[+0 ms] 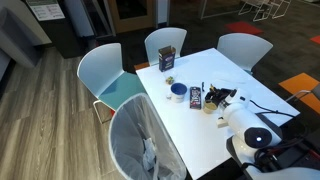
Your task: Put the yellow pen inside the cup then take it out
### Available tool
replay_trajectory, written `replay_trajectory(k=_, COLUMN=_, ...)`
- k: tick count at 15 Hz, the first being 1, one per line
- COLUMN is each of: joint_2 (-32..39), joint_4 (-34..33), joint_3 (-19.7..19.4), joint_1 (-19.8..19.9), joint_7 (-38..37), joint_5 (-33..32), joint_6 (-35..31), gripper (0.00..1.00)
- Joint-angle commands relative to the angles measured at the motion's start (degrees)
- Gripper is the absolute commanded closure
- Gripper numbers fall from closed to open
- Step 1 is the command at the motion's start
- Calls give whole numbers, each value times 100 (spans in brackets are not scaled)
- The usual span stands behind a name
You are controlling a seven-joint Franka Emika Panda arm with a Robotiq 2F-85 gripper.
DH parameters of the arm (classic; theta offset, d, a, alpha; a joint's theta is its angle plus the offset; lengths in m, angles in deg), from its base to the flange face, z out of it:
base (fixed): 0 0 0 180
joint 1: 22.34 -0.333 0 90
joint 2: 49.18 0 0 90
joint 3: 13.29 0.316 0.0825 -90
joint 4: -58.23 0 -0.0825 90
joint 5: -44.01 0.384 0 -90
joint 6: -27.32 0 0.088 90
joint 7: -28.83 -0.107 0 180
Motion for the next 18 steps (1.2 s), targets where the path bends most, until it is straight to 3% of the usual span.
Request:
replay_trajectory(k=1, joint_2=154, joint_4=-242, joint_3=-48, joint_1=108, joint_7=-440, joint_5=-7, joint_6=0, gripper=96)
replay_trajectory(k=6, joint_2=332, joint_4=-467, joint_3=-31, joint_1=345, joint_7=-756, joint_5=-53, joint_6=0, gripper=96)
replay_trajectory(k=10, joint_2=192, joint_4=-474, joint_3=79, joint_1=668, joint_7=-538, joint_5=-209, joint_6=2, gripper=96)
replay_trajectory(k=18, joint_2=-323, joint_4=-633, joint_3=174, joint_1=992, joint_7=-633, joint_5=-1041, joint_6=3, gripper=96)
